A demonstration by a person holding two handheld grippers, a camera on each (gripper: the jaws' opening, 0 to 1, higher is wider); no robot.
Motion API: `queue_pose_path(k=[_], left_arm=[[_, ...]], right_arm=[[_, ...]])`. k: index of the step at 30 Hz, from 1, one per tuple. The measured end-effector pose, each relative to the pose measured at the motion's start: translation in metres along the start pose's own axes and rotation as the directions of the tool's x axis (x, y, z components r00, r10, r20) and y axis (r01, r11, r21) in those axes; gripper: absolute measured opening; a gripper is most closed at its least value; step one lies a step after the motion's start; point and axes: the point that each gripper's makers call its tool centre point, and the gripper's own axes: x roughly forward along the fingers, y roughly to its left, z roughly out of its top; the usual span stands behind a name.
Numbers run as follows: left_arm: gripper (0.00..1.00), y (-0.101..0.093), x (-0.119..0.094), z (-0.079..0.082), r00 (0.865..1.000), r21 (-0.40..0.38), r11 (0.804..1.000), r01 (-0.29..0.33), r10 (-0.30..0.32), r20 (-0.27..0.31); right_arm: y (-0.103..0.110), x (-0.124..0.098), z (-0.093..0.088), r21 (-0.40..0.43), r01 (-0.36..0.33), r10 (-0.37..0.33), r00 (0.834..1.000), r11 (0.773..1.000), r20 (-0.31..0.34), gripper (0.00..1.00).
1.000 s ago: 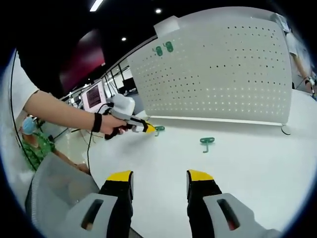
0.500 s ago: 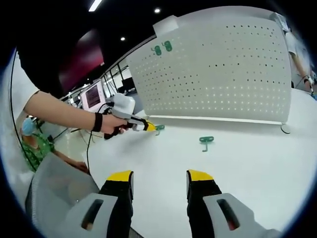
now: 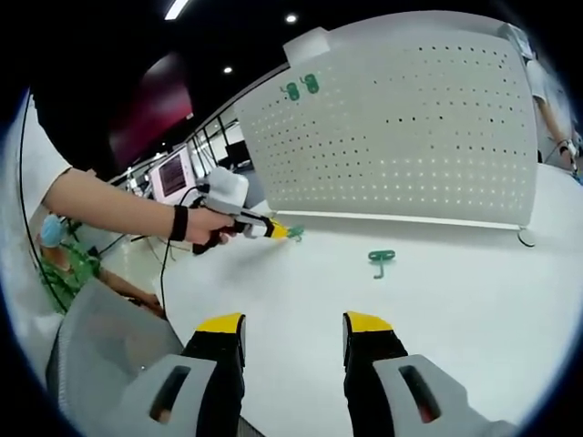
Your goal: Insert the hook assembly into the mounting plate slot until the hook locks in place.
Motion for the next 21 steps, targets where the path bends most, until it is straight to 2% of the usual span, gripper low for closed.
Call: queue_pose_path(k=[9, 12, 21], left_arm=[[0.02, -0.011, -0.009, 0.007, 0.999, 0.001, 0.999, 0.034, -0.034, 0.026], [0.02, -0.012, -0.013, 0.010, 0.998, -0.037, 0.998, 0.042, -0.041, 0.041], [0.01, -0.018, -0.025, 0.017, 0.996, -0.071, 0.995, 0.065, -0.061, 0.066]], right_arm=[[0.003, 0.000, 0.000, -0.007, -0.012, 0.012, 1.000, 1.000, -0.002, 0.42], [0.004, 0.001, 0.000, -0.008, -0.016, 0.016, 1.000, 1.000, -0.003, 0.42], [0.008, 0.001, 0.000, -0.017, -0.028, 0.028, 1.000, 0.999, -0.006, 0.42]])
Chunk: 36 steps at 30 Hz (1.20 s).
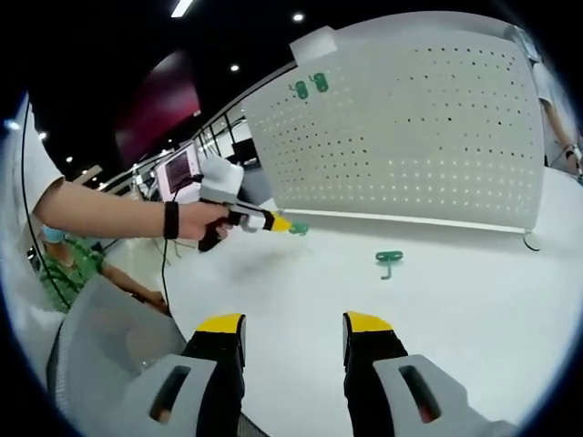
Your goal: Insert the hook assembly into the mounting plate slot until the hook locks in place.
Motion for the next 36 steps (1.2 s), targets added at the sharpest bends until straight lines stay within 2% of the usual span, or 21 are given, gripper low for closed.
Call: queue_pose_path(k=[5, 8, 10, 15, 23, 29, 30, 33, 36], left_arm=[[0.01, -0.006, -0.003, 0.007, 0.999, -0.042, 0.999, 0.022, -0.021, 0.030], [0.01, -0.013, -0.007, 0.009, 0.999, -0.014, 1.000, 0.024, -0.024, 0.035], [0.01, -0.017, -0.009, 0.012, 0.998, -0.033, 0.999, 0.043, -0.041, 0.056], [0.01, -0.033, -0.021, 0.019, 0.994, -0.032, 0.998, 0.059, -0.056, 0.094], [0.01, -0.059, -0.037, 0.023, 0.985, -0.091, 0.991, 0.098, -0.083, 0.153], [0.01, -0.079, -0.051, 0.025, 0.976, -0.157, 0.976, 0.148, -0.118, 0.184], [0.01, -0.082, -0.052, 0.024, 0.975, -0.195, 0.968, 0.156, -0.119, 0.189], [0.01, -0.089, -0.056, 0.025, 0.973, -0.180, 0.969, 0.170, -0.136, 0.187], [0.01, -0.095, -0.061, 0.029, 0.964, -0.203, 0.957, 0.205, -0.162, 0.209]], right_arm=[[0.001, 0.000, 0.001, -0.005, -0.003, 0.003, 1.000, 1.000, 0.004, 0.42], [0.002, -0.001, 0.003, -0.008, -0.006, 0.006, 1.000, 1.000, 0.009, 0.42], [0.002, -0.001, 0.004, -0.010, -0.008, 0.009, 1.000, 1.000, 0.011, 0.42], [0.004, -0.001, 0.007, -0.023, -0.012, 0.012, 1.000, 1.000, 0.018, 0.42], [0.010, -0.001, 0.014, -0.053, -0.026, 0.027, 0.999, 0.998, 0.023, 0.42], [0.012, 0.000, 0.021, -0.081, -0.034, 0.037, 0.999, 0.996, 0.030, 0.42], [0.013, 0.001, 0.022, -0.083, -0.036, 0.039, 0.999, 0.996, 0.030, 0.42], [0.016, 0.001, 0.022, -0.099, -0.048, 0.051, 0.998, 0.994, 0.024, 0.41], [0.017, 0.001, 0.023, -0.120, -0.053, 0.055, 0.998, 0.991, 0.016, 0.41]])
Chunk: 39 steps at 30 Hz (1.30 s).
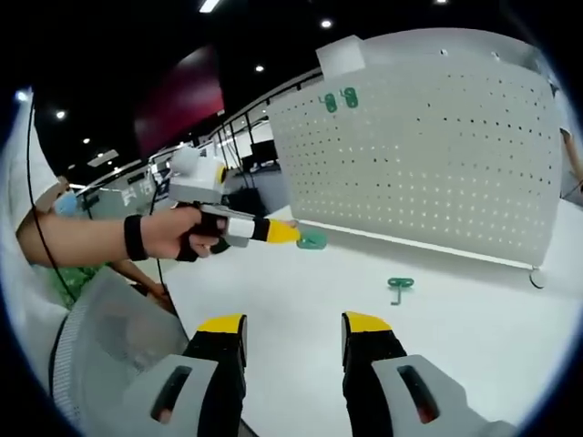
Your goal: Insert the hook assembly into the mounting plate slot until the hook locks in place.
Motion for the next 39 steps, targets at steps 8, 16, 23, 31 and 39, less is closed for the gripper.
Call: queue_pose_path(k=[8, 16, 23, 31, 39], left_arm=[[0.01, -0.016, -0.010, -0.005, 0.999, -0.027, 0.999, 0.038, -0.038, -0.006], [0.01, -0.042, -0.015, -0.012, 0.993, -0.093, 0.989, 0.115, -0.117, -0.019], [0.01, -0.065, -0.016, -0.018, 0.981, -0.093, 0.978, 0.187, -0.192, -0.042], [0.01, -0.078, -0.019, -0.026, 0.969, -0.099, 0.968, 0.230, -0.238, -0.072], [0.01, -0.094, -0.022, -0.033, 0.951, -0.139, 0.952, 0.273, -0.289, -0.109]], right_arm=[[0.003, 0.000, 0.007, -0.046, -0.014, 0.014, 1.000, 0.999, 0.002, 0.38], [0.005, 0.003, 0.010, -0.100, -0.022, 0.020, 1.000, 0.995, -0.017, 0.37], [0.006, 0.003, 0.014, -0.143, -0.026, 0.023, 0.999, 0.989, -0.023, 0.36], [0.007, 0.003, 0.012, -0.211, -0.029, 0.019, 0.999, 0.977, -0.049, 0.33], [0.009, 0.005, 0.008, -0.293, -0.046, 0.021, 0.996, 0.955, -0.087, 0.30]])
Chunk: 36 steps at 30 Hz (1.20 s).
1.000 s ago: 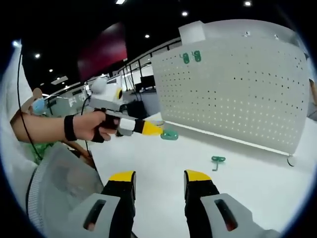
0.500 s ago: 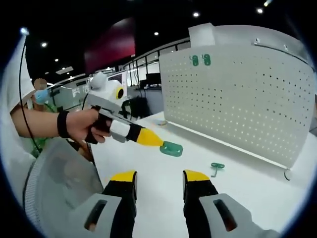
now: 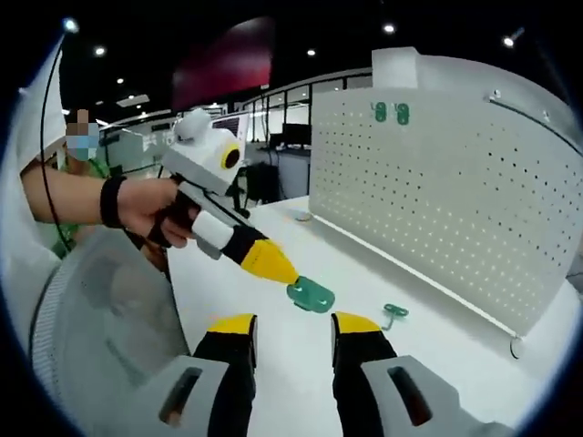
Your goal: Insert the hook assembly into the mounting plate slot until the hook locks in place.
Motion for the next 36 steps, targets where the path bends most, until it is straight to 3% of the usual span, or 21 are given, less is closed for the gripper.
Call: queue_pose_path(k=[6, 10, 20, 26, 31, 33, 36], left_arm=[[0.01, -0.009, 0.000, -0.006, 0.998, -0.029, 0.999, 0.043, -0.044, -0.034], [0.01, -0.012, 0.000, -0.011, 0.996, -0.031, 0.998, 0.051, -0.053, -0.074], [0.01, -0.013, 0.003, -0.023, 0.988, -0.058, 0.998, 0.038, -0.046, -0.145], [0.01, -0.017, 0.002, -0.026, 0.985, -0.087, 0.995, 0.054, -0.067, -0.158], [0.01, -0.022, 0.002, -0.030, 0.980, -0.093, 0.993, 0.071, -0.086, -0.178], [0.01, -0.022, 0.003, -0.033, 0.978, -0.090, 0.993, 0.073, -0.089, -0.190], [0.02, -0.024, 0.004, -0.035, 0.975, -0.092, 0.992, 0.081, -0.098, -0.200]], right_arm=[[0.002, 0.001, -0.004, -0.119, -0.019, 0.014, 0.999, 0.993, -0.048, 0.27], [0.006, 0.002, -0.008, -0.245, -0.046, 0.021, 0.994, 0.969, -0.103, 0.23], [0.017, 0.009, -0.014, -0.373, -0.082, 0.026, 0.988, 0.924, -0.153, 0.21], [0.016, 0.010, -0.025, -0.501, -0.106, -0.007, 0.976, 0.859, -0.218, 0.18], [0.019, 0.010, -0.027, -0.519, -0.107, -0.009, 0.976, 0.848, -0.216, 0.15], [0.018, 0.009, -0.027, -0.543, -0.102, -0.022, 0.976, 0.834, -0.217, 0.14], [0.019, 0.009, -0.025, -0.543, -0.102, -0.018, 0.977, 0.834, -0.211, 0.13]])
